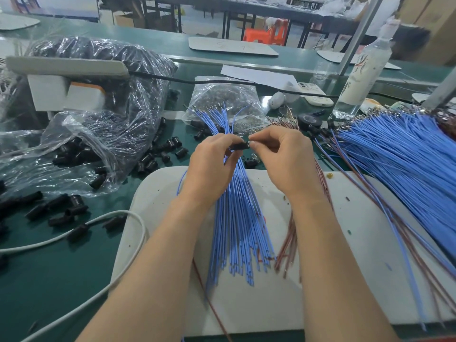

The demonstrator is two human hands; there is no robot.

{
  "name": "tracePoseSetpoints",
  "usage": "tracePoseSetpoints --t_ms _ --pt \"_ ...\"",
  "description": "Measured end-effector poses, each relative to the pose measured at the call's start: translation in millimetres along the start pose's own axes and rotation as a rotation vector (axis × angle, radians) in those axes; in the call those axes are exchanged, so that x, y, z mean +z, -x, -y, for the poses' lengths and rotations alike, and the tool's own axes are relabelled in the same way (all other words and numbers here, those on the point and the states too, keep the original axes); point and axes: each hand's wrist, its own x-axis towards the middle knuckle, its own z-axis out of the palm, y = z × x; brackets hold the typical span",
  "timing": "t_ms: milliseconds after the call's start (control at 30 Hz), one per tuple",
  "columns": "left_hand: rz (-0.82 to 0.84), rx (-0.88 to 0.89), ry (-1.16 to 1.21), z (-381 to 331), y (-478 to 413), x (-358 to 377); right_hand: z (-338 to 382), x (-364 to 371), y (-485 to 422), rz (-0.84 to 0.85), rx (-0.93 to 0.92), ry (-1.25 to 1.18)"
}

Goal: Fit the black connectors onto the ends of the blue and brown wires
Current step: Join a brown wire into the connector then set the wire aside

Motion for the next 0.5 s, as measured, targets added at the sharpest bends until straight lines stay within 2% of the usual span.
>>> tracePoseSetpoints --t_ms 333,500 --pt "0.034 -0.017 0.029 0.7 -0.3 2.1 -7.9 1.0 -1.2 0.036 0.117 -0.17" --pt "-0.022 -0.122 0.132 3.8 -0.9 2.7 -8.7 0.3 -1.6 -0.073 0.143 -0.209"
